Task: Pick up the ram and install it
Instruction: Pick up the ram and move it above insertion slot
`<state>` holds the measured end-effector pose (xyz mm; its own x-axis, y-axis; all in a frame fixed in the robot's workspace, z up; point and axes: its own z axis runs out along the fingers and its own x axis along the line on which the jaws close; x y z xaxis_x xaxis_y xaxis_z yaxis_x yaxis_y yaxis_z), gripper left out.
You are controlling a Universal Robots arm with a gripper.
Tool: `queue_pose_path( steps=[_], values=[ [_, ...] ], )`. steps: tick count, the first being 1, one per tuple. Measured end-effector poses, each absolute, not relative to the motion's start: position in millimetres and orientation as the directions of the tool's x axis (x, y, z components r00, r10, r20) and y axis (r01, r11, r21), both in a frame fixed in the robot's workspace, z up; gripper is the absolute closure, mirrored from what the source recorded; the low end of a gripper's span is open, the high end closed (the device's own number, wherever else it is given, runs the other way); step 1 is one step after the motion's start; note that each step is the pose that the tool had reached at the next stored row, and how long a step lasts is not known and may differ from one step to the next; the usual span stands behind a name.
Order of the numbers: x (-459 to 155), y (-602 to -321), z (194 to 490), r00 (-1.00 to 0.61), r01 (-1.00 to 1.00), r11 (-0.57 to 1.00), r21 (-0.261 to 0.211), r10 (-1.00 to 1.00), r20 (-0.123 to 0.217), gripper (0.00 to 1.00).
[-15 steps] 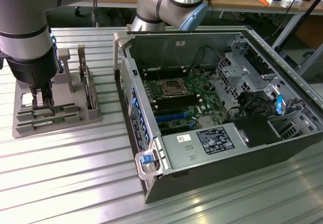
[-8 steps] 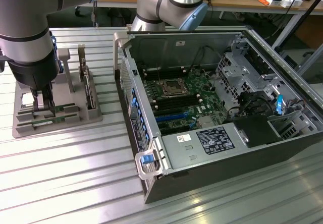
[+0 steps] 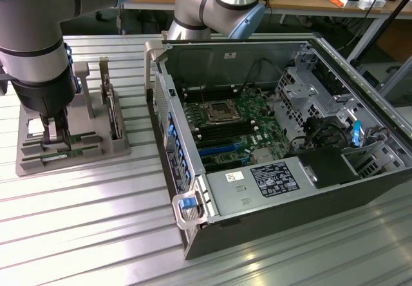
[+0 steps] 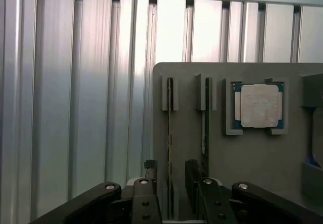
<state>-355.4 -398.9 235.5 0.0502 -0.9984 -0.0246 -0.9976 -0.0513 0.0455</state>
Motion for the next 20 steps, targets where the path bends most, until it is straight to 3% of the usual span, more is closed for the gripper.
queue_pose_path(
  steps=[20],
  values=[
    [-358.2, -399.0, 209.3, 0.052, -0.998, -0.053, 0.046, -0.998, -0.024, 0.64]
  ],
)
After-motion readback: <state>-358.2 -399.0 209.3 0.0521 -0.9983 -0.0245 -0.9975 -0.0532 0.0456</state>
